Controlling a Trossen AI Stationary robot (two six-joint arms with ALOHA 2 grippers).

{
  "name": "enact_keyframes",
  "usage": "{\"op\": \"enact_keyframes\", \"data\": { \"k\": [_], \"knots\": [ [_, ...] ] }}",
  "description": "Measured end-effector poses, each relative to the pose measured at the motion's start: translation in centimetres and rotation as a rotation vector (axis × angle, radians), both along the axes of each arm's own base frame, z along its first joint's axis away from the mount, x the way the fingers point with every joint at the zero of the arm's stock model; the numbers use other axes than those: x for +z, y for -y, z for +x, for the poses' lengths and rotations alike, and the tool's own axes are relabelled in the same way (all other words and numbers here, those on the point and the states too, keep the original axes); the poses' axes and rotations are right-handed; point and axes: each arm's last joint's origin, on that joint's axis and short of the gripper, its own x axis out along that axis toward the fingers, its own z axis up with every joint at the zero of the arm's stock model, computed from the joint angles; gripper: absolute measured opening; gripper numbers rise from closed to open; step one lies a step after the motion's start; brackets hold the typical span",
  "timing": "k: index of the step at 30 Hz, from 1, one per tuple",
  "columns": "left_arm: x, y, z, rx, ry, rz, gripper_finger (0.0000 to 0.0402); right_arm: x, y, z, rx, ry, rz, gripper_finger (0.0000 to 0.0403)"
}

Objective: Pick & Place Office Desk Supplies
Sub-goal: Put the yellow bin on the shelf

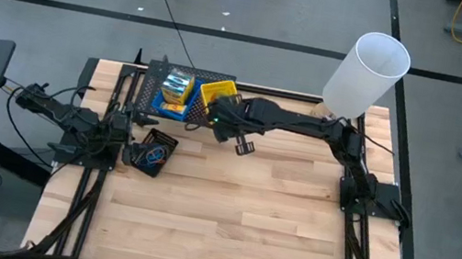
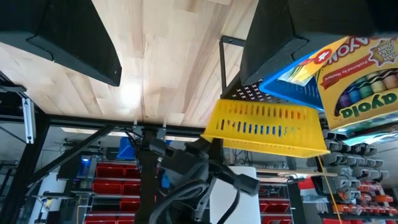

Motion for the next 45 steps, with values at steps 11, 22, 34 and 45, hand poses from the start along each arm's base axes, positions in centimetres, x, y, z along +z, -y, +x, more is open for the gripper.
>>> {"op": "enact_keyframes", "data": {
  "k": [11,22,34,45],
  "knots": [
    [0.0,0.0,0.0,0.000,0.005,-0.003,0.0335,1.2,1.1,-0.6,-0.041,0.005,0.091,0.0000],
    [0.2,0.0,0.0,0.000,0.023,-0.003,0.0335,-0.8,1.8,0.7,-0.047,-0.007,0.103,0.0000],
    [0.3,0.0,0.0,0.000,0.029,-0.007,0.0335,-0.5,1.8,1.1,-0.028,0.032,0.098,0.0000],
    [0.3,0.0,0.0,0.000,0.028,-0.005,0.0335,-0.5,1.0,1.2,-0.023,0.022,0.066,0.0040]
  ]
}}
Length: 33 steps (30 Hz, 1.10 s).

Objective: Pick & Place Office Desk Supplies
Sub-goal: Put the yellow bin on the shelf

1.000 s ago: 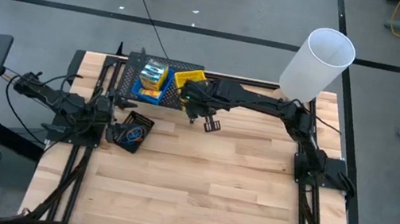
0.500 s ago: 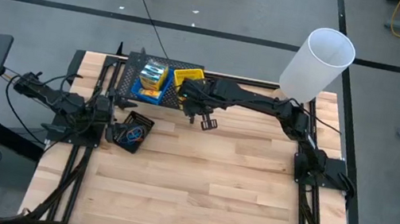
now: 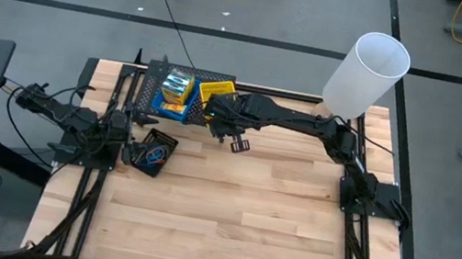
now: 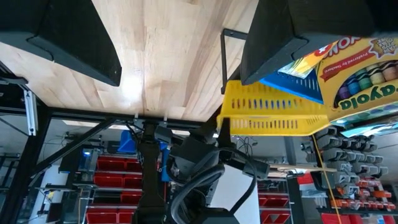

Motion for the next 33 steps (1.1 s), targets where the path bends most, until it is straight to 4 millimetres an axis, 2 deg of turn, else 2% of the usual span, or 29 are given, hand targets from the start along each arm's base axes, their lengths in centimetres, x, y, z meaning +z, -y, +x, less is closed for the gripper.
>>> {"op": "enact_keyframes", "data": {
  "k": [11,18,27,33],
  "knots": [
    [0.0,0.0,0.0,-0.007,-0.001,0.000,0.0335,0.2,-0.2,0.2,-0.013,0.009,-0.094,0.0119],
    [0.0,0.0,0.0,-0.008,-0.001,0.000,0.0335,0.5,-1.2,0.9,0.008,0.049,-0.173,0.0161],
    [0.0,0.0,0.0,-0.009,-0.001,0.000,0.0335,0.7,-2.6,1.3,0.041,0.076,-0.223,0.0169],
    [-0.1,0.0,0.0,-0.009,-0.006,0.003,0.0335,3.0,-3.8,1.5,0.052,0.154,-0.228,0.0169]
  ]
}}
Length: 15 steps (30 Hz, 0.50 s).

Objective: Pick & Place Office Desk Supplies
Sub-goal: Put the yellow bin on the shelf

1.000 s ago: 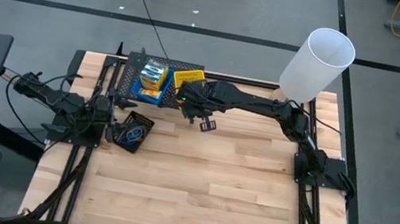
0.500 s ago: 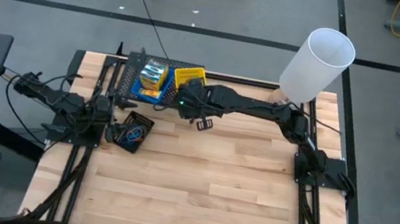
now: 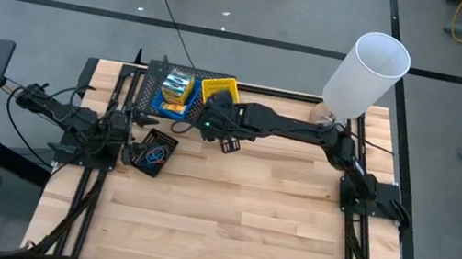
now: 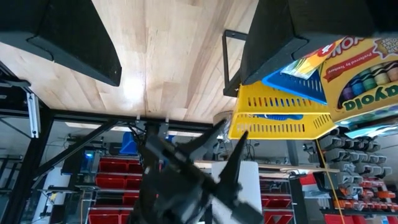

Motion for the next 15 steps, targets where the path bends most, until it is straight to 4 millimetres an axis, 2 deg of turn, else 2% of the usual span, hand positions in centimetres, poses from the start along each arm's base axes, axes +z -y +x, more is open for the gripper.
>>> {"op": "enact_keyframes", "data": {
  "k": [4,8,11,14,15],
  "knots": [
    [0.0,0.0,0.0,0.000,0.001,-0.001,0.0335,2.2,-0.9,0.1,0.003,0.087,0.002,0.0169],
    [0.0,0.0,0.0,0.000,0.001,-0.001,0.0335,3.5,-1.4,-0.3,-0.047,0.177,-0.014,0.0156],
    [0.0,0.0,0.0,-0.002,0.003,0.002,0.0335,4.8,-0.6,-1.3,-0.133,0.236,0.032,0.0110],
    [0.3,0.1,0.0,-0.046,0.022,0.019,0.0335,5.7,1.0,-2.3,-0.219,0.273,0.115,0.0031],
    [0.5,0.2,0.0,-0.070,0.038,0.024,0.0335,6.0,1.6,-2.6,-0.242,0.287,0.142,0.0016]
  ]
}}
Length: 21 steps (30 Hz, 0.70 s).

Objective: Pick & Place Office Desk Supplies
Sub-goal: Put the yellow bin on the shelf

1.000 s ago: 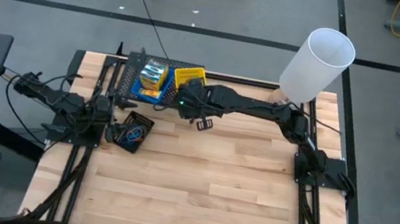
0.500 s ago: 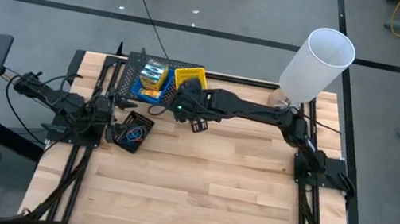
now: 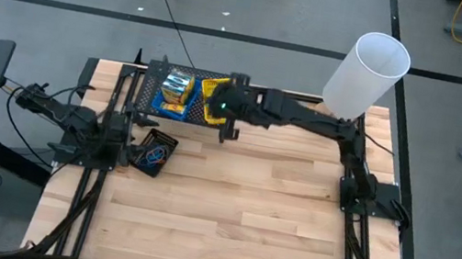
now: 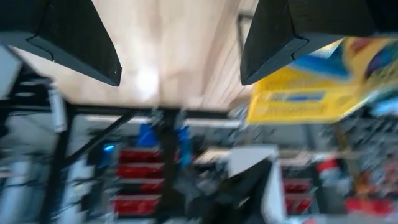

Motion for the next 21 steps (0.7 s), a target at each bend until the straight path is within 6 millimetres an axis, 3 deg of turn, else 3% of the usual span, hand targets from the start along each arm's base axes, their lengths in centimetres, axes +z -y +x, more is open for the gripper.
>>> {"op": "enact_keyframes", "data": {
  "k": [4,9,12,17,21],
  "knots": [
    [0.9,0.3,0.0,-0.123,0.081,0.039,0.0335,0.6,2.5,-1.6,-0.129,-0.011,0.016,0.0004],
    [1.3,0.5,-0.1,-0.173,0.119,0.057,0.0335,-0.2,6.9,-4.3,-0.309,-0.149,0.082,0.0003],
    [1.3,0.5,-0.1,-0.172,0.116,0.058,0.0335,-1.0,8.6,-5.3,-0.355,-0.204,0.138,0.0002],
    [1.2,0.5,0.1,-0.173,0.104,0.063,0.0335,-2.8,10.5,-4.9,-0.317,-0.181,0.263,0.0001],
    [1.1,0.5,0.1,-0.173,0.101,0.062,0.0335,-4.2,11.0,-4.1,-0.247,-0.131,0.331,0.0001]
  ]
}}
